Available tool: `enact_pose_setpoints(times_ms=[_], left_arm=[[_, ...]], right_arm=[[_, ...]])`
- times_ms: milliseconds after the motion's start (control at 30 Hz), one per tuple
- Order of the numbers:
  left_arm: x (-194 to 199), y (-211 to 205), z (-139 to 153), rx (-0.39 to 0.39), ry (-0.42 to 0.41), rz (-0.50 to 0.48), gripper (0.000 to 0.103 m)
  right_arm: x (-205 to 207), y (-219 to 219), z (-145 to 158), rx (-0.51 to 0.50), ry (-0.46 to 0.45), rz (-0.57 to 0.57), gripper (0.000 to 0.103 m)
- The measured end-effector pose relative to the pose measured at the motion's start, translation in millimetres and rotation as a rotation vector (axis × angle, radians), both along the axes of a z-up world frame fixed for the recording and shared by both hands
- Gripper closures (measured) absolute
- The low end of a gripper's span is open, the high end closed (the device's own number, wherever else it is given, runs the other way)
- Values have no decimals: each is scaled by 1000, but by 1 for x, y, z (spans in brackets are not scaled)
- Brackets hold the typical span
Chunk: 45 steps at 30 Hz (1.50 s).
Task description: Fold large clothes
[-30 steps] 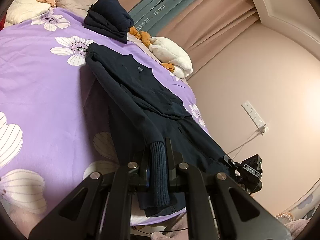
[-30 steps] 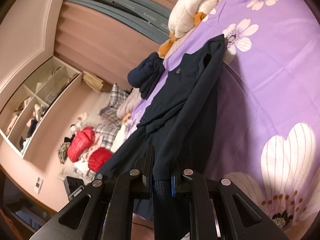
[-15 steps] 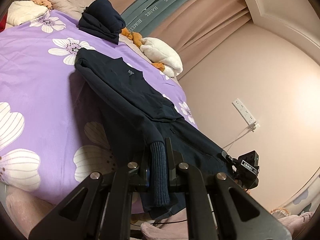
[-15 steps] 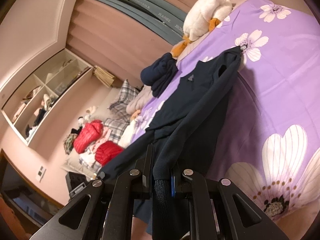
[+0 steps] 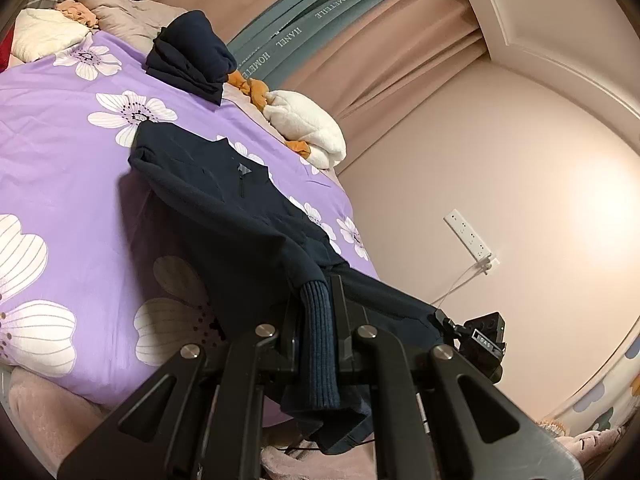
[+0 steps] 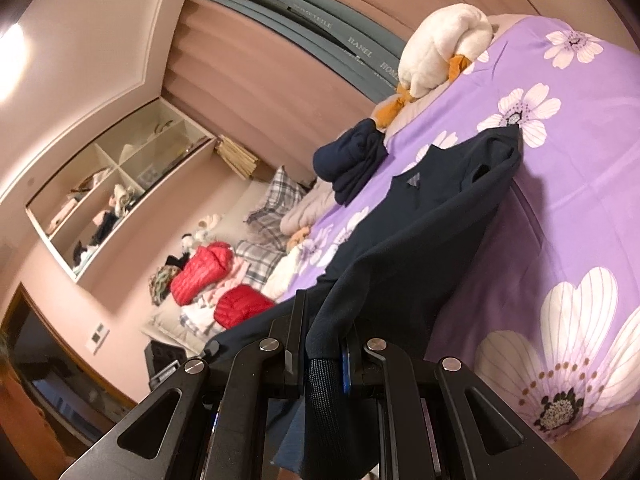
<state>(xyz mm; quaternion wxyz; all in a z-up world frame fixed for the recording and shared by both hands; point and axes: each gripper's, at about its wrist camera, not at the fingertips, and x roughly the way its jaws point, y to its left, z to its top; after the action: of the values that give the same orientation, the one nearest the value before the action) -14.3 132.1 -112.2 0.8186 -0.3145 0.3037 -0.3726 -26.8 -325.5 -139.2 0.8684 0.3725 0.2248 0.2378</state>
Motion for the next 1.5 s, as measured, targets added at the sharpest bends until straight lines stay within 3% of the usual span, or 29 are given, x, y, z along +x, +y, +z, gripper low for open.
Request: enact_pose_setpoints(times_ms=[967,1500], left_arm=[[43,17,-1,-44,10,53,93],[52,8,0,-30,11,47,93]], right_arm=[[31,-29,-2,-27,39,-164,88],[45,-24,-5,-38,59,-154,88]])
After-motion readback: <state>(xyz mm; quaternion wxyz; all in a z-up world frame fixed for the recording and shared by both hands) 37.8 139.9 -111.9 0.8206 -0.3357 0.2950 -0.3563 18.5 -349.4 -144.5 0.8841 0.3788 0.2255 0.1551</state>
